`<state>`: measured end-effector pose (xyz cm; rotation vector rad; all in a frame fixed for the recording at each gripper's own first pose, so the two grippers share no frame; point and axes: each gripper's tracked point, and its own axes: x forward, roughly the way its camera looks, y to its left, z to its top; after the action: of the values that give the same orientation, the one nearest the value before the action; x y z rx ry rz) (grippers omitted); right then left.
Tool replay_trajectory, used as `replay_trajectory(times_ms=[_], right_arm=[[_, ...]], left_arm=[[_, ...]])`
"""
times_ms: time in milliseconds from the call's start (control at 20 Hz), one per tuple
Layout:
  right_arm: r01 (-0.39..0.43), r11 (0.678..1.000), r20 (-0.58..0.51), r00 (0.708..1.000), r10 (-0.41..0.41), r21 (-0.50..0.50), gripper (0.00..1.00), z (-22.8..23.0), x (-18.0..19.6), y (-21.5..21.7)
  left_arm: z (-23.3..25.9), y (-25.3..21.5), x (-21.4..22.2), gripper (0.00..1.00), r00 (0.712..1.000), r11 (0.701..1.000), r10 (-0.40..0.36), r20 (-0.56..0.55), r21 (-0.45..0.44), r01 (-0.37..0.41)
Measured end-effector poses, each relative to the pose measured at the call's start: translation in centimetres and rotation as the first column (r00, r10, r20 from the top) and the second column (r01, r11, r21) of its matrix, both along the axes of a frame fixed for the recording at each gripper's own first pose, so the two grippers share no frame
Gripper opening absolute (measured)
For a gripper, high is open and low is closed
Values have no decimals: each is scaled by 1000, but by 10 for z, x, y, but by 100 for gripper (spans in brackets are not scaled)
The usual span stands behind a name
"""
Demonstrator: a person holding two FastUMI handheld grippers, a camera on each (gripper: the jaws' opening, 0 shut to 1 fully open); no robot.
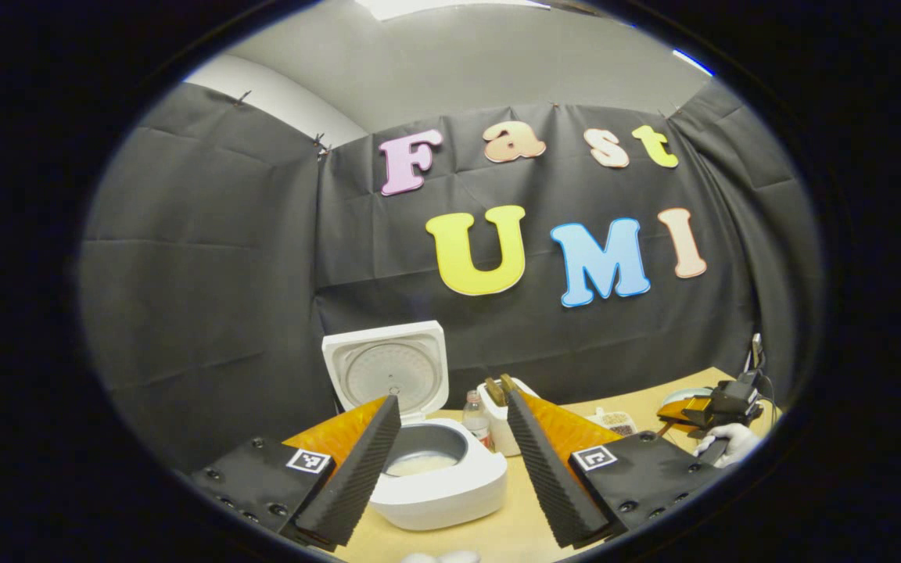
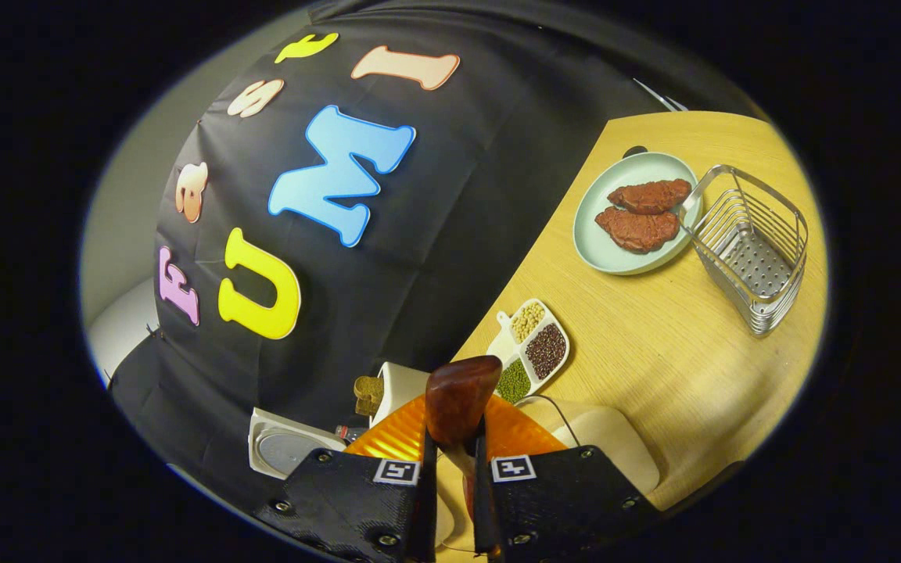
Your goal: Close the left gripper, press the button to open the rice cooker; take a wooden spoon from the chopstick holder with the right hand, scoop a spoonful of rice and pour it into the rice cooker, then put the wooden spoon back into the chopstick holder.
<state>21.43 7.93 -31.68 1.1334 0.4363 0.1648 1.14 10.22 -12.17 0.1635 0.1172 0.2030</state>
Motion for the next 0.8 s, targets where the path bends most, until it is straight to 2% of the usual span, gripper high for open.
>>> replay_trajectory(times_ms=[200, 350, 500, 550, 800], right_arm=[[18, 1000, 6, 1000, -18, 18, 19, 15, 1, -6], [25, 998, 18, 1000, -25, 53, 19, 41, -5, -4], [14, 996, 36, 999, -17, 83, 19, 80, -4, 12], [8, 996, 43, 999, -11, 86, 19, 91, -4, 20], [-39, 993, 72, 997, 31, 112, 19, 147, -2, 77]], left_arm=[[2, -1, 2, 95, 1000, 1000, -5, 8, 0, 5], [0, 5, 0, 99, 1000, 1000, 1, 12, -10, -1], [-4, 12, -3, 99, 1000, 1000, 12, 11, -23, -12], [-3, 16, -6, 95, 1000, 1000, 17, 14, -19, -16], [-10, 31, -20, 99, 999, 1000, 28, 20, -3, -28]])
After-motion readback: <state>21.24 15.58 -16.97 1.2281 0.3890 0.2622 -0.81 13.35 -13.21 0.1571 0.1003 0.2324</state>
